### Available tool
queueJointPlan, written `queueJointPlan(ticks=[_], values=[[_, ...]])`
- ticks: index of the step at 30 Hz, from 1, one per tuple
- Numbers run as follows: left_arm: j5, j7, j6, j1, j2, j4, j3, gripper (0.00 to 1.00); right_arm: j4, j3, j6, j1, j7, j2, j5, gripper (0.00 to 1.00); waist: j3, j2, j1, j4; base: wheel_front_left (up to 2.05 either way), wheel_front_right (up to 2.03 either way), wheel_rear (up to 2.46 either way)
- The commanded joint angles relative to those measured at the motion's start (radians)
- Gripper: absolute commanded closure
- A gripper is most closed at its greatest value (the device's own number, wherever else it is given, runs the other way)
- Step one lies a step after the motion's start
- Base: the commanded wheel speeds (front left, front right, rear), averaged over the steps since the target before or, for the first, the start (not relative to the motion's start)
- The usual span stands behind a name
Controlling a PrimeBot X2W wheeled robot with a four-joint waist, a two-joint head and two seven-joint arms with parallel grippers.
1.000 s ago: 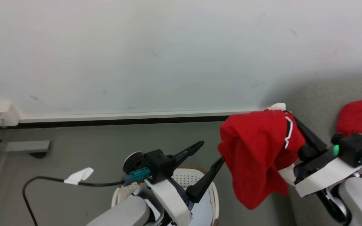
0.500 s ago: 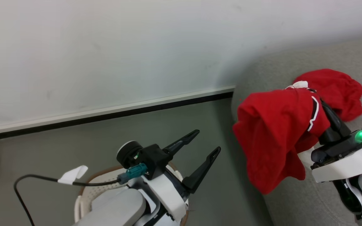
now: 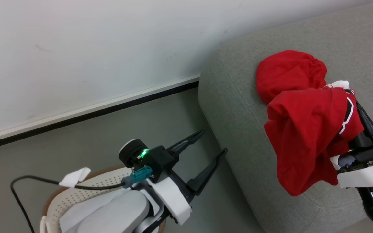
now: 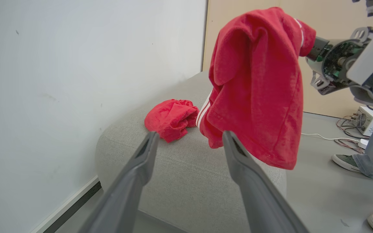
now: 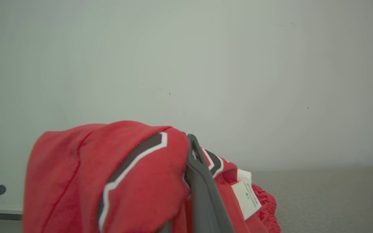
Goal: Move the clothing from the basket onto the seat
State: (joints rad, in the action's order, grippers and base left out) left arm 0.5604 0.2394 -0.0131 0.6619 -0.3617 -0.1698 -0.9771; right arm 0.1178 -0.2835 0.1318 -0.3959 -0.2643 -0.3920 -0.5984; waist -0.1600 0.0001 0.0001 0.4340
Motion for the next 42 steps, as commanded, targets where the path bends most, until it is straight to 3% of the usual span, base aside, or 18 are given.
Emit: queueJointPlan(ticks=[1, 13, 27, 35, 42], values=[[-0.013, 0.002, -0.005, 0.010, -0.007, 0.002, 0.000, 0.00, -0.008, 0.008, -0.002, 0.011, 0.000, 0.004, 0.008, 1.00, -0.013, -0.0001, -0.0001, 0.018, 0.00, 0.00, 0.00], [-0.027, -0.016, 0.002, 0.039, -0.020, 0.013, -0.012, 0.00, 0.015, 0.068, -0.002, -0.024, 0.000, 0.038, 0.029, 1.00, -0.075, -0.0001, -0.0001, 0.033, 0.00, 0.00, 0.00], [-0.041, -0.076, 0.018, 0.127, -0.071, 0.071, -0.006, 0.00, 0.139, 0.336, -0.002, -0.196, 0.000, 0.029, 0.065, 1.00, -0.296, -0.0001, -0.0001, -0.065, 0.00, 0.00, 0.00], [-0.059, -0.104, 0.019, 0.176, -0.091, 0.102, -0.002, 0.00, 0.207, 0.494, -0.002, -0.282, 0.000, -0.019, 0.113, 1.00, -0.412, -0.0001, -0.0001, -0.134, 0.00, 0.00, 0.00], [-0.058, -0.101, 0.018, 0.183, -0.103, 0.103, -0.002, 0.00, 0.335, 0.539, -0.002, -0.333, 0.000, -0.075, 0.144, 1.00, -0.467, -0.0001, -0.0001, -0.170, 0.00, 0.00, 0.00]])
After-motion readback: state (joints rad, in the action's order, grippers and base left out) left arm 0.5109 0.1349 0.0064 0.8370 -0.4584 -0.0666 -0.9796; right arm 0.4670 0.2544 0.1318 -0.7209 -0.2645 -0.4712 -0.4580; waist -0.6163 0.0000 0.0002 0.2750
